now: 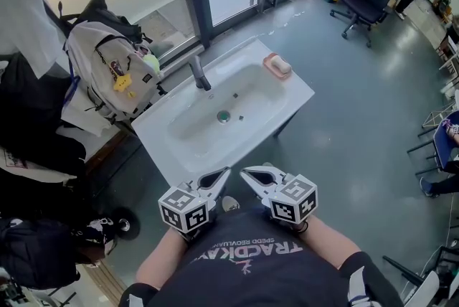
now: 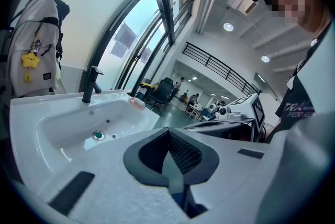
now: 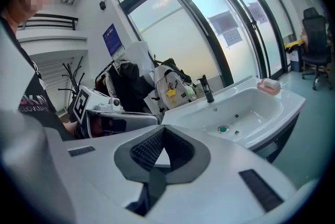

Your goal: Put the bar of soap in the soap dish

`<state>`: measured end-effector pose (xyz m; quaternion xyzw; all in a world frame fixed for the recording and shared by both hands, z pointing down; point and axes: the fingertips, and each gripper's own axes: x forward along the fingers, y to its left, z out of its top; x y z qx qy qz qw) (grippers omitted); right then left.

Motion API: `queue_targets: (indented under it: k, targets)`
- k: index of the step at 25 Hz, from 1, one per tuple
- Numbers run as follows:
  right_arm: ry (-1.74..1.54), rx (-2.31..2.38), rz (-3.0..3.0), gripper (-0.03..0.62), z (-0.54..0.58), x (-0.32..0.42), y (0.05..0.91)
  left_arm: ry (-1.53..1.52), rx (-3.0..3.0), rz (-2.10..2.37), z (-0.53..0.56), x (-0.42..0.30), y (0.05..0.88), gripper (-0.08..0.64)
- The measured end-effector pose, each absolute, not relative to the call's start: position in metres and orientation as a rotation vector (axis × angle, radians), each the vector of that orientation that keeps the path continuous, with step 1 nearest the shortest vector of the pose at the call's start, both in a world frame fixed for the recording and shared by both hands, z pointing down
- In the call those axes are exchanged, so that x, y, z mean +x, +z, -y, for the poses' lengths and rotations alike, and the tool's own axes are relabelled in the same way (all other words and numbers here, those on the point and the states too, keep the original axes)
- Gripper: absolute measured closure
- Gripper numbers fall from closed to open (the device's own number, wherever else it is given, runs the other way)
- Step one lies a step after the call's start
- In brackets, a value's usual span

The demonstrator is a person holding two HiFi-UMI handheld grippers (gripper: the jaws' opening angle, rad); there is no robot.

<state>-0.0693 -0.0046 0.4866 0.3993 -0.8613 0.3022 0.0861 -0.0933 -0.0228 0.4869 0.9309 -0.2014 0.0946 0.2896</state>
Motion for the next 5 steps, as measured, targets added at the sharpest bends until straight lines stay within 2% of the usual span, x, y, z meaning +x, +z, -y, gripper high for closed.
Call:
queue_targets:
  k: [5]
  targets:
    - [0.903,1.193,2.568,0.581,0.0053,-0.0682,0.4871,0.25,2.479,0.54,0.024,-0.0939,0.4875,0.551]
